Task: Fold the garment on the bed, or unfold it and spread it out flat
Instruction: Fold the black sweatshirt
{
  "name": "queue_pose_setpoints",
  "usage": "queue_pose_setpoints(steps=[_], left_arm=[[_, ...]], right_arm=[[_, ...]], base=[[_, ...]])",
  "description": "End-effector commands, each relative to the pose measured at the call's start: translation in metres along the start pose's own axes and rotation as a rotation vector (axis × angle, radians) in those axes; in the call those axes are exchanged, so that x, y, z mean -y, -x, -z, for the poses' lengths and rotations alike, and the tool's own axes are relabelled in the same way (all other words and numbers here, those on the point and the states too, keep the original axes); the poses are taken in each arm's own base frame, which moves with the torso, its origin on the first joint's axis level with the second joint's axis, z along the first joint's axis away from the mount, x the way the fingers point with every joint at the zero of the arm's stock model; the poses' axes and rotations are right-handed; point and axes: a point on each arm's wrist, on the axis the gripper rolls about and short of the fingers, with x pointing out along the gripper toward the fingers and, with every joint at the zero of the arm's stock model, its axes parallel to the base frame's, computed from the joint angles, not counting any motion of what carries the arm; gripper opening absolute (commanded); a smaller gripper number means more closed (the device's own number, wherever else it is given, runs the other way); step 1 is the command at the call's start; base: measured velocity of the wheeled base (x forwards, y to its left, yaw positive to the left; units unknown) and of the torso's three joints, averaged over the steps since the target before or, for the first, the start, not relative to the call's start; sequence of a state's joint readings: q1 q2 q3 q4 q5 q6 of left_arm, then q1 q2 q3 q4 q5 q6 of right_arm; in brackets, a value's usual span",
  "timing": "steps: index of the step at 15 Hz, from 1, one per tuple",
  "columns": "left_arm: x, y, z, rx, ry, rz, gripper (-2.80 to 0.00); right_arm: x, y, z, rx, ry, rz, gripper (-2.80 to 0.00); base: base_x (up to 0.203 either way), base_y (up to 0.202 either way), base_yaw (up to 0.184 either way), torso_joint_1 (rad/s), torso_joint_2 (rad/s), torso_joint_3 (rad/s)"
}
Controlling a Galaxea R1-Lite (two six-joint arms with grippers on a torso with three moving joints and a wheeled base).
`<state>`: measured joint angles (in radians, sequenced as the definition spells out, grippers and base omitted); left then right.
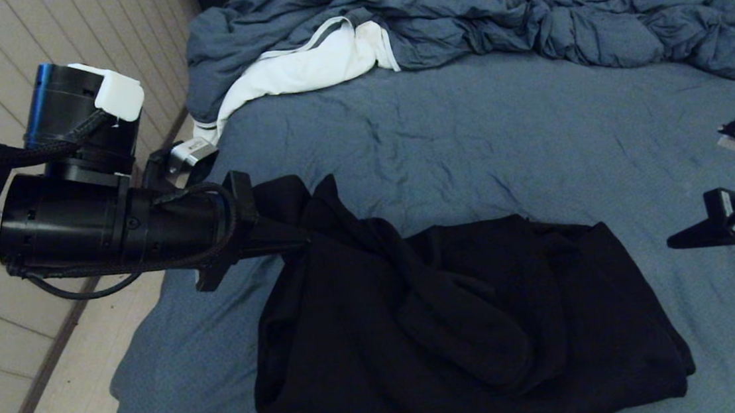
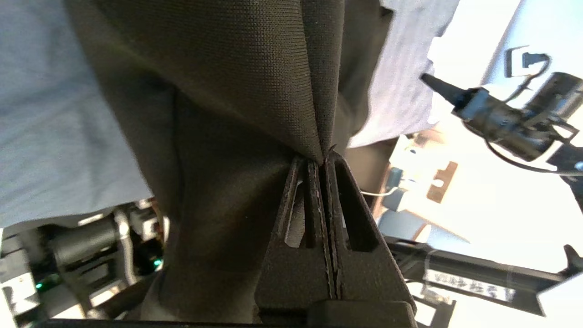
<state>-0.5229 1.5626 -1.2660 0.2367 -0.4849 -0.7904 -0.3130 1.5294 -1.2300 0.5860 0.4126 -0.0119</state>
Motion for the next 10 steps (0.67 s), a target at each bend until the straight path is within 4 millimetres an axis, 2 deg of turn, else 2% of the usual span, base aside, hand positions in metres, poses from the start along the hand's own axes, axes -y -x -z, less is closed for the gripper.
queue_pose_setpoints(steps=[1,5,10], left_arm=[[-0.005,0.004,0.000,0.008,0.006,-0.013,-2.80],[-0.022,0.016,-0.004,0.043,0.005,-0.062,-2.80],[-0.041,0.044,-0.008,0.084,0.001,-0.142,-2.80]], right_arm=[[0.001,-0.001,0.001,-0.007,-0.004,-0.001,-2.80],[0.001,-0.002,0.002,-0.012,-0.005,-0.004,-2.80],[-0.001,-0.002,0.002,-0.014,0.000,-0.009,-2.80]], base=[[0.000,0.000,0.000,0.000,0.00,0.000],[0.000,0.000,0.000,0.000,0.00,0.000],[0.000,0.000,0.000,0.000,0.00,0.000]])
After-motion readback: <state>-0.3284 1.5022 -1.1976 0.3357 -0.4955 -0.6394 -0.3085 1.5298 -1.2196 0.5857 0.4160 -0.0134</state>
